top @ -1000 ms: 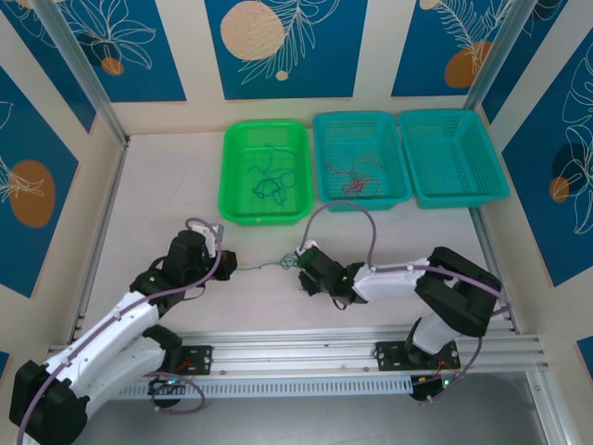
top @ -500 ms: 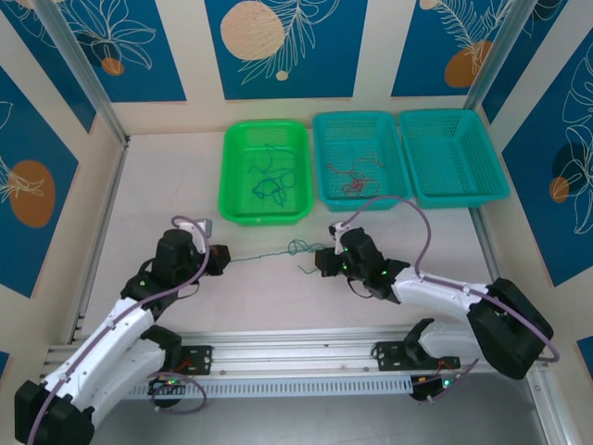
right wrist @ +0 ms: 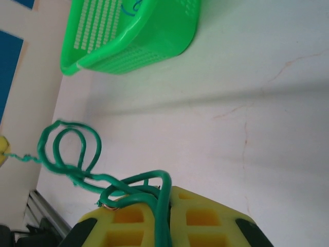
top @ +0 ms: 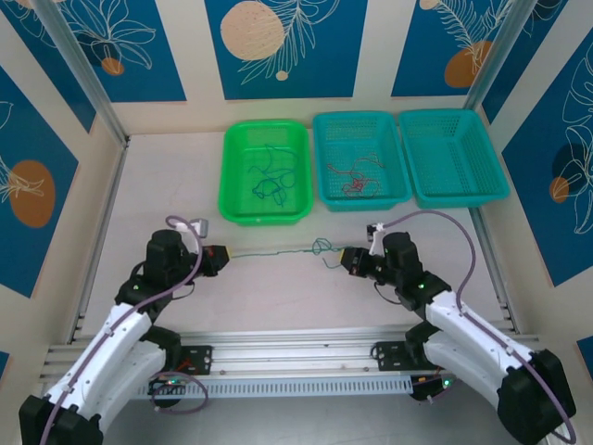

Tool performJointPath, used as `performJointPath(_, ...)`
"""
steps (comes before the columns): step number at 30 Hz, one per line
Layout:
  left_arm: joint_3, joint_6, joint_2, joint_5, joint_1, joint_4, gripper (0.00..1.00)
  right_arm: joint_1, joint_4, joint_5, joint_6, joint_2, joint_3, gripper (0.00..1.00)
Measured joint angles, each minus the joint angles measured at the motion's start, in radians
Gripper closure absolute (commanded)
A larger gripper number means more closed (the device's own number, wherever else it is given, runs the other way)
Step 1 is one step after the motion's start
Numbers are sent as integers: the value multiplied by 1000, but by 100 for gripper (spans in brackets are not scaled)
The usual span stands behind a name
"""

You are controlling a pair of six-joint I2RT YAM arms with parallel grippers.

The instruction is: Untangle the cables

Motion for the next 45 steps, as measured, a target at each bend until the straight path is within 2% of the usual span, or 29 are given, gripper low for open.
performJointPath(2,-38,-3,13,62,2,87,84,-14,-27,-11,-39,-29,-1,100)
performJointPath(6,-74,30,3,53,-79,153,42,-6,-106,7,-121,-37,29,100)
performJointPath(9,-56,94,-40,1,-178,138,26,19,-181,60,-172,-33,76,100)
performJointPath(12,0,167,-76,-50,-219,98,28,28,-240,109,-218,-13,135,100)
performJointPath(16,73,245,-52,-77,-267,97,30,40,-280,99,-288,16,186,100)
performJointPath(20,119,345,87,-105,-432,132,23,89,-310,51,-334,53,232,100)
performJointPath(23,117,430,205,-145,-523,180,17,127,-328,19,-357,81,277,100)
performJointPath(29,58,549,360,-256,-544,329,14,223,-372,-6,-396,125,368,100)
performJointPath(31,47,560,395,-261,-544,378,15,245,-374,-29,-399,132,381,100)
performJointPath(33,42,563,427,-278,-544,428,26,264,-374,-49,-400,138,389,100)
performJointPath(34,42,566,441,-291,-544,449,39,272,-374,-55,-400,142,394,100)
performJointPath(36,42,557,458,-327,-544,475,82,280,-375,-58,-401,150,403,100)
performJointPath(37,42,558,463,-354,-544,482,100,283,-377,-55,-402,154,408,100)
performJointPath(40,42,549,458,-426,-545,482,100,283,-386,-10,-407,167,417,76)
performJointPath(41,42,539,448,-445,-548,480,100,284,-394,14,-412,176,419,71)
performJointPath(42,40,529,434,-459,-549,476,100,285,-405,32,-412,184,420,70)
performJointPath(45,19,485,370,-473,-546,489,100,285,-441,73,-414,219,420,83)
